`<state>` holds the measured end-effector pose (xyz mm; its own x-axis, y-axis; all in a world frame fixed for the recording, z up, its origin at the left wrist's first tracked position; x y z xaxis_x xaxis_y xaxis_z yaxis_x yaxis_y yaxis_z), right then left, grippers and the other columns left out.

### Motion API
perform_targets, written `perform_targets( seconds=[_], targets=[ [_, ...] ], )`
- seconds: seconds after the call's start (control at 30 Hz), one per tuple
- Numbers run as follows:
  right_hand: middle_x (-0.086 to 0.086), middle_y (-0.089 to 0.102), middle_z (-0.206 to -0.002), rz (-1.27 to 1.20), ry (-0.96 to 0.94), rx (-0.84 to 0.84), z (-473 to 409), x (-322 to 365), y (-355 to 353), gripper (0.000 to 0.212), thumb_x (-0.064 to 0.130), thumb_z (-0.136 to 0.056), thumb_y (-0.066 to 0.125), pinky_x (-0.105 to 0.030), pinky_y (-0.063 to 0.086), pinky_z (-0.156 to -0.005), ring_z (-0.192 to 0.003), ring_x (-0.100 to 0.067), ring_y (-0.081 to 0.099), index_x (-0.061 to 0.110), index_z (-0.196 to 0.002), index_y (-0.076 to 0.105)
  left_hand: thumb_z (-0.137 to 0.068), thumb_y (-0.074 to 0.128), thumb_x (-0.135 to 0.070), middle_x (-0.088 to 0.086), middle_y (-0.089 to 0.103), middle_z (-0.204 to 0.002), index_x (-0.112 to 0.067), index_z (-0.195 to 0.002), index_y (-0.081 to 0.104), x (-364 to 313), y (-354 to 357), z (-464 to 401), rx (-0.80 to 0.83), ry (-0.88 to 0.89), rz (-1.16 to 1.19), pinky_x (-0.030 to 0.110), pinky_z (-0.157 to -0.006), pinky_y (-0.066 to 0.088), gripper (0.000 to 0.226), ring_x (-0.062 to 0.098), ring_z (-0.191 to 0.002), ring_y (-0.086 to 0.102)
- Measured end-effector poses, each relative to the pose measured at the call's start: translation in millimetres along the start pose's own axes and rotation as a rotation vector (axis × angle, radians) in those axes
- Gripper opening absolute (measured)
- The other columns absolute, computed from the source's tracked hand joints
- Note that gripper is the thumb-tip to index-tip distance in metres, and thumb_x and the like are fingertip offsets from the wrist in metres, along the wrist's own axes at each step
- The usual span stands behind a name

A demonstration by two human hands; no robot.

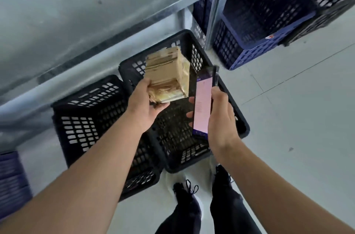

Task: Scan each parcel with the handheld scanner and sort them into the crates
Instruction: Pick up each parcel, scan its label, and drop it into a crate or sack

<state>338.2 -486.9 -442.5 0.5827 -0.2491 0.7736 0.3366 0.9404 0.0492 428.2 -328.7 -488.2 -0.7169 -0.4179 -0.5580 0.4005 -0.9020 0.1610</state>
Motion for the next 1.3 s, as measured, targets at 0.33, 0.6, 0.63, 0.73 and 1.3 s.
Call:
perform_targets(
  seconds=[0.33,0.6,0.63,0.73,1.3],
  targets=[
    [-0.004,0.078,-0.103,-0.069,-0.009,0.096,156.8,146.5,-6.3,0.063,0.07,-0.092,0.037,-0.044,0.059,-0.087,-0.102,-0.03,0.074,0.025,-0.121,0.07,-0.115,0.035,-0.019,0.006,0.065,-0.139,-0.05,-0.126,0.07,-79.1,1.0,211.9,0.133,0.143,-0.039,0.071,-0.099,0.052,0.047,0.037,-0.121,0.067],
    [-0.008,0.077,-0.102,-0.154,-0.126,0.236,274.3,226.6,-40.3,0.065,0.063,-0.09,0.036,-0.051,0.056,-0.097,-0.106,-0.037,0.073,0.018,-0.122,0.071,-0.114,0.045,-0.022,-0.001,0.075,-0.129,-0.041,-0.132,0.07,-105.7,18.4,373.9,0.229,0.334,-0.003,0.068,-0.095,0.056,0.035,0.037,-0.119,0.072],
    [-0.008,0.077,-0.103,-0.152,-0.133,0.25,289.5,234.6,-45.2,0.068,0.065,-0.088,0.037,-0.052,0.055,-0.099,-0.109,-0.037,0.073,0.018,-0.122,0.072,-0.113,0.047,-0.024,-0.002,0.075,-0.128,-0.04,-0.132,0.07,-108.0,20.1,394.2,0.233,0.355,0.006,0.067,-0.094,0.057,0.034,0.036,-0.118,0.072],
    [-0.009,0.077,-0.106,-0.149,-0.161,0.3,333.3,257.5,-57.5,0.072,0.068,-0.086,0.035,-0.051,0.055,-0.099,-0.11,-0.038,0.072,0.019,-0.125,0.071,-0.107,0.059,-0.04,0.0,0.072,-0.133,-0.041,-0.135,0.067,-114.2,24.9,451.5,0.252,0.422,-0.029,0.061,-0.093,0.06,0.029,0.033,-0.119,0.072],
    [-0.008,0.079,-0.099,-0.217,-0.441,0.49,518.9,369.7,-38.4,0.062,0.068,-0.092,0.038,-0.053,0.054,-0.089,-0.094,-0.035,0.071,0.024,-0.113,0.077,-0.105,0.049,-0.056,0.023,0.072,-0.129,-0.015,-0.139,0.066,-200.4,-18.8,662.8,0.414,0.616,0.204,0.061,-0.105,0.053,0.056,0.047,-0.119,0.069]
  ],
)
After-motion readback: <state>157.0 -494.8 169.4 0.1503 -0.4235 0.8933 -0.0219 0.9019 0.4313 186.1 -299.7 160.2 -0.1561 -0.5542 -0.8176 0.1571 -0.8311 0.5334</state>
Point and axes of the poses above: each hand's wrist, its own z-axis away from the middle knuckle, its own y-axis out of the palm, x = y × z, the point moved 1 cm from there along -z, towards the middle knuckle
